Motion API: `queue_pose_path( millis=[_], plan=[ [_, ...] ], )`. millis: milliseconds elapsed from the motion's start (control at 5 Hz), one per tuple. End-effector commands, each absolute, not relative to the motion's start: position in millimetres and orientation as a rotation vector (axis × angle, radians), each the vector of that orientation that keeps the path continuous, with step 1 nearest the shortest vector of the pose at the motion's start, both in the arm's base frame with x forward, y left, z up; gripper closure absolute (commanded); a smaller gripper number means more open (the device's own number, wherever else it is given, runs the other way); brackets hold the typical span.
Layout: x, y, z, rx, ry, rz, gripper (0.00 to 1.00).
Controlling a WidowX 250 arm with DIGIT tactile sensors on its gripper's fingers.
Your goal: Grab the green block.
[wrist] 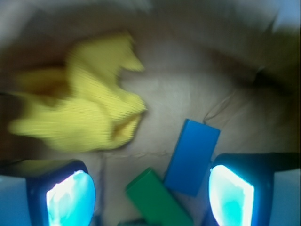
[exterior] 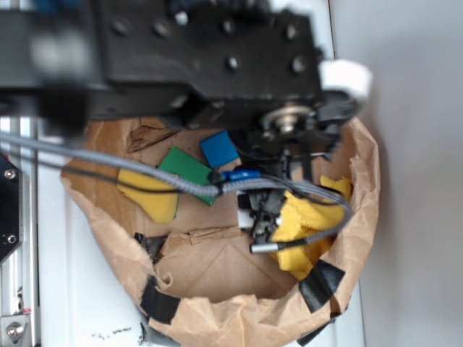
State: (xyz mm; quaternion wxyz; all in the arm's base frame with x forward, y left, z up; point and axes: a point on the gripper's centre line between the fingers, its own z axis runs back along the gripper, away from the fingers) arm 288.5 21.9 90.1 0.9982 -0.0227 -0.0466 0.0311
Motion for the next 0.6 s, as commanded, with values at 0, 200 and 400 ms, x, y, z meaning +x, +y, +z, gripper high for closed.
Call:
queue_pose_path(
  millis=[0, 200, 400],
  plan=[
    [311, 38, 63, 0.002, -0.134, 0.158, 0.00],
    [318, 41, 47, -0.001, -0.101, 0.181, 0.00],
    [315, 32, 37, 0.038, -0.098, 0.179, 0.00]
  ],
)
